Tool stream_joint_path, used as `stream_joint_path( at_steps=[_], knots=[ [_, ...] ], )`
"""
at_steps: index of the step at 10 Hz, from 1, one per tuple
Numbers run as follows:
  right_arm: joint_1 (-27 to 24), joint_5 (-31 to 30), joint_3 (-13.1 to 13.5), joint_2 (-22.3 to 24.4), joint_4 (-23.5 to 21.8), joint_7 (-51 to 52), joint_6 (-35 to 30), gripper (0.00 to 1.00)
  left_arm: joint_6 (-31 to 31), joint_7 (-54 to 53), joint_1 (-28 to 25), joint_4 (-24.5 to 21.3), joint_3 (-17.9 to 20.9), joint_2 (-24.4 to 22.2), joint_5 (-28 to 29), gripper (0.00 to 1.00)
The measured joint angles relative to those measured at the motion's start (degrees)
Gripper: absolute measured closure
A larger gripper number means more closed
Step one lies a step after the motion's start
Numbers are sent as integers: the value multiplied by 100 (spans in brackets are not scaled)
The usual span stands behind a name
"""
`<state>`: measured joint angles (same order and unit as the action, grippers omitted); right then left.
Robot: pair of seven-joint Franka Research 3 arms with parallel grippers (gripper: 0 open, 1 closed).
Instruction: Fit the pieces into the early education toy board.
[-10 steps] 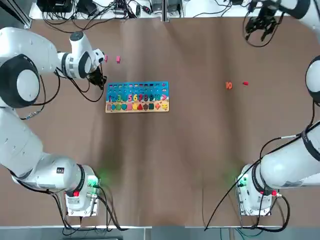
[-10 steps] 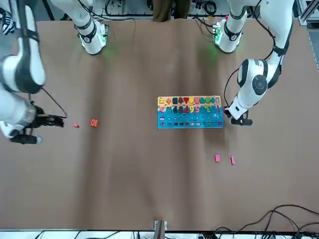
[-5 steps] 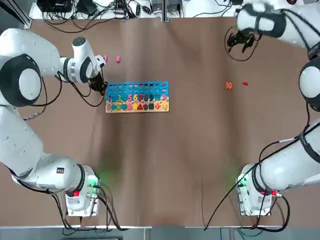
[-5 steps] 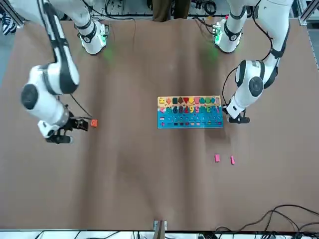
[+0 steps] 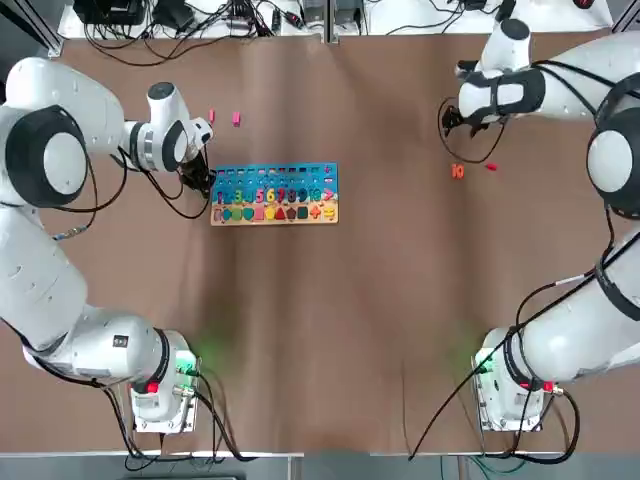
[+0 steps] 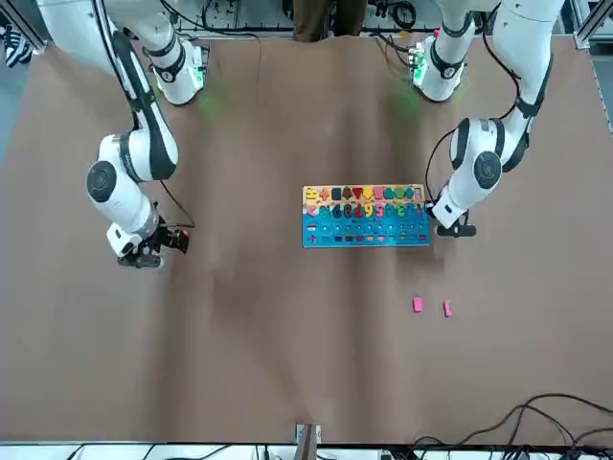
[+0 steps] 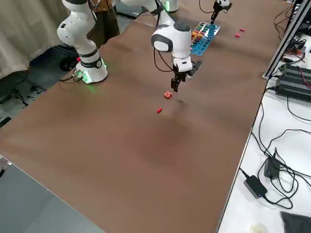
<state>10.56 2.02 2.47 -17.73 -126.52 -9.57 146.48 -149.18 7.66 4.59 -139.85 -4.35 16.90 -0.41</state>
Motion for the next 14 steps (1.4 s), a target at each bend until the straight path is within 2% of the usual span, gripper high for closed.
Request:
stream_joint_path(
  at_steps=[4, 5, 8, 14],
  knots=[
    [1, 0, 5, -437, -86, -3, 361, 12, -33, 408, 362, 37, 36, 26, 61, 99],
    [0, 0, 10, -469, -112, -10, 362, 19, -27, 565, 465, 56, 73, 37, 120, 99],
    [-30, 0, 37, -473, -219, -18, 361, 23, 50, 969, 720, 169, 183, 89, 217, 99],
    [-42, 0, 50, -473, -370, -23, 353, 29, 139, 2280, 1909, 1139, 162, 685, 217, 99]
  ],
)
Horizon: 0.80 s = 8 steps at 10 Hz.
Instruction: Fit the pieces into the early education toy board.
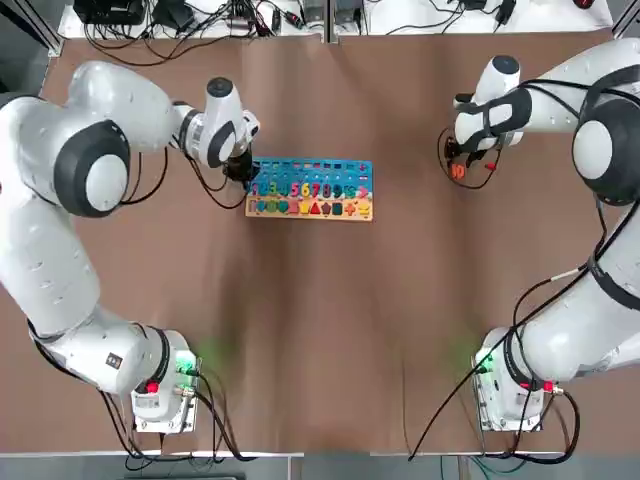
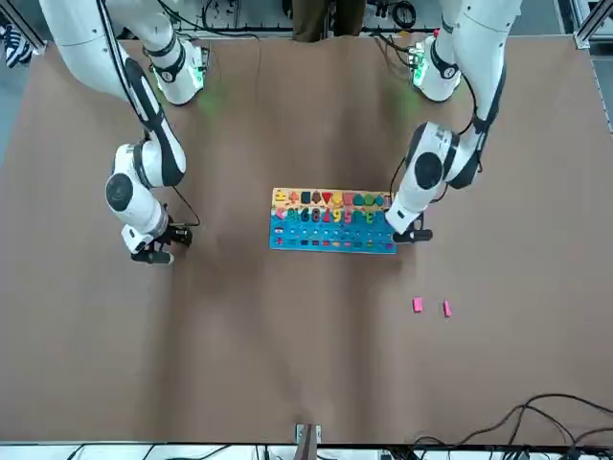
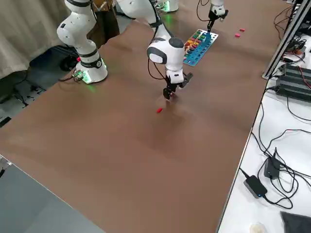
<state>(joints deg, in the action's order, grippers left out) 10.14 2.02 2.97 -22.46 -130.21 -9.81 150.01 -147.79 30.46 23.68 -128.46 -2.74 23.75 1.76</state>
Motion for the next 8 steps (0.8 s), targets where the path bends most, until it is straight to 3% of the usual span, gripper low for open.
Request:
stream_joint_path(
  at_steps=[3, 8],
  knots=[
    [0, 0, 0, 0, -15, -2, -5, 38, 38, 582, 438, 276, 27, 166, 12, 99],
    [-6, 0, 3, 0, -19, -4, -64, 43, 51, 1375, 1110, 730, 38, 446, 18, 99]
  ],
)
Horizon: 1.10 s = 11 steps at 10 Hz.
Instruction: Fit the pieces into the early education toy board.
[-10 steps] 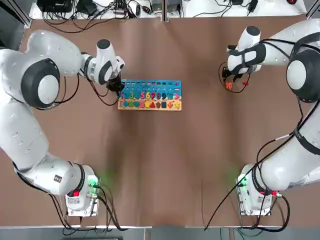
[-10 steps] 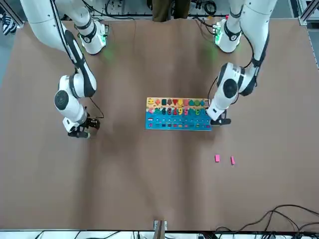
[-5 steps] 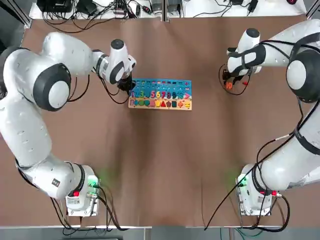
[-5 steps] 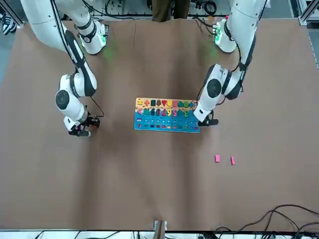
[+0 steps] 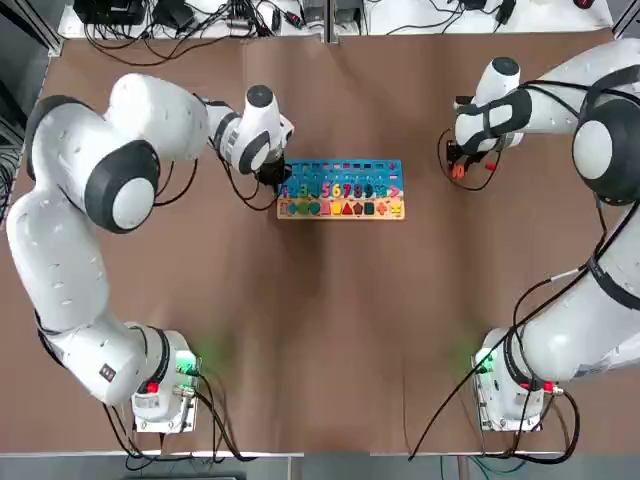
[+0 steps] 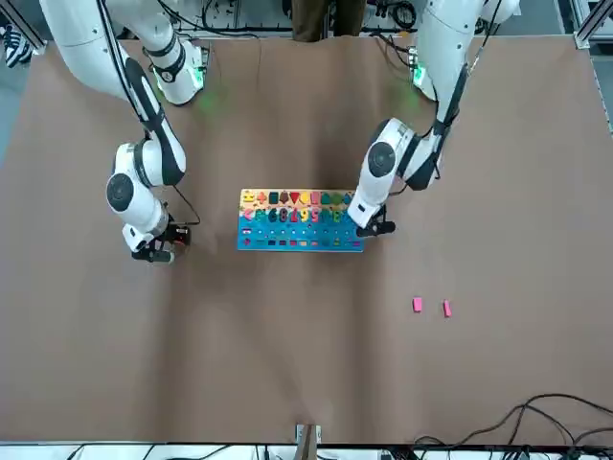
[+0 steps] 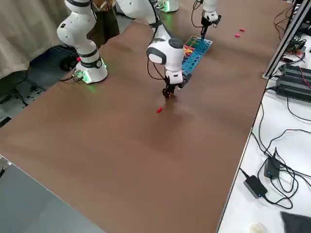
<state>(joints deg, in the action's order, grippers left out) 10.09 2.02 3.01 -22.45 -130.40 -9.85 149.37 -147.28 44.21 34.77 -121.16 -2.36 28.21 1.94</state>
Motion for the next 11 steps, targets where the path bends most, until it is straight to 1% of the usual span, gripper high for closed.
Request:
stream_joint_path(
  at_steps=[3, 5, 8, 10, 11],
  knots=[
    [-7, 0, 1, 1, 0, 0, -54, 43, 20, 400, 346, 283, 5, 171, 0, 99],
    [-8, 0, 1, 2, 0, 0, -64, 43, 82, 541, 460, 444, -1, 260, 0, 99],
    [-9, 0, 2, 3, 0, 0, -73, 43, 403, 584, 605, 904, -52, 492, -9, 99],
    [-10, 0, 2, 13, 0, 0, -73, 43, 622, 475, 572, 1085, -93, 557, -35, 99],
    [-10, 0, 2, 37, 0, 0, -91, 43, 882, 287, 490, 1208, -125, 548, -83, 99]
  ],
)
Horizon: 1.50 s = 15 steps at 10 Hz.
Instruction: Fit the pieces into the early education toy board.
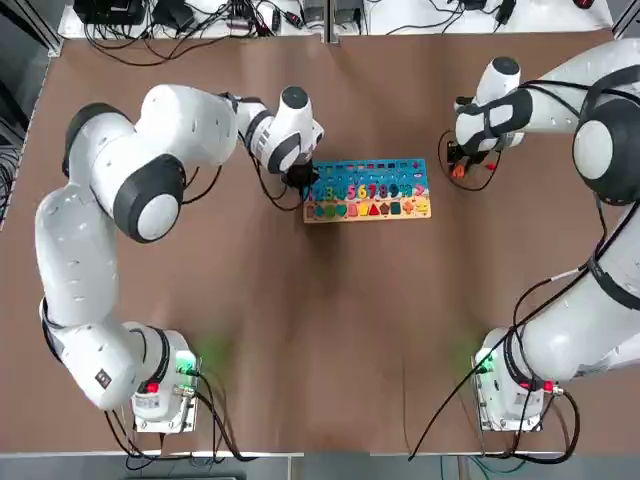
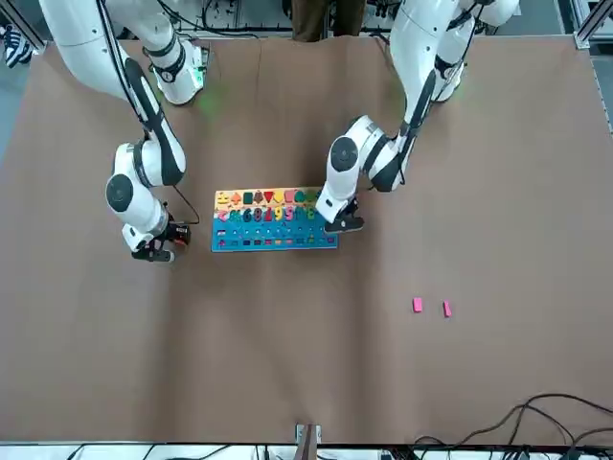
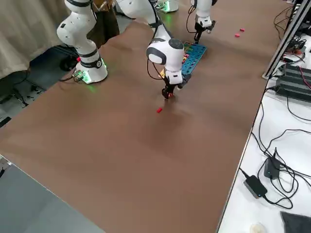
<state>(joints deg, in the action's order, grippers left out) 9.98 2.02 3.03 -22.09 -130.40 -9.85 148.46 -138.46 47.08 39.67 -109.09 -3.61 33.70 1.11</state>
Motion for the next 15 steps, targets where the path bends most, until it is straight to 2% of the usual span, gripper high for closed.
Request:
stream_joint_path(
  at_steps=[3, 5, 7, 10, 11, 13, 15],
  knots=[
    [-1, 0, 1, 92, 0, 0, -97, 43, 840, -877, -700, 246, -20, -478, -11, 99],
    [-1, 0, 1, 91, -6, 0, -101, 43, 1097, -1432, -1299, 272, -14, -963, -12, 99],
    [-2, 0, 1, 91, -10, 0, -101, 43, 1317, -1736, -1816, 424, -5, -1218, 74, 96],
    [-2, 0, 1, 91, -17, 0, -100, 45, 1801, -2339, -2444, 937, -4, -1230, 215, 95],
    [-2, 0, 1, 91, -18, 0, -97, 45, 1850, -2538, -2640, 1038, -5, -1217, 216, 83],
    [-2, 0, 1, 91, -18, 0, -95, 52, 1910, -2817, -2984, 1325, -4, -1046, 217, 77],
    [-3, 0, 1, 91, -18, 0, -93, 52, 1928, -2954, -3223, 1771, -7, -678, 217, 70]
  ],
)
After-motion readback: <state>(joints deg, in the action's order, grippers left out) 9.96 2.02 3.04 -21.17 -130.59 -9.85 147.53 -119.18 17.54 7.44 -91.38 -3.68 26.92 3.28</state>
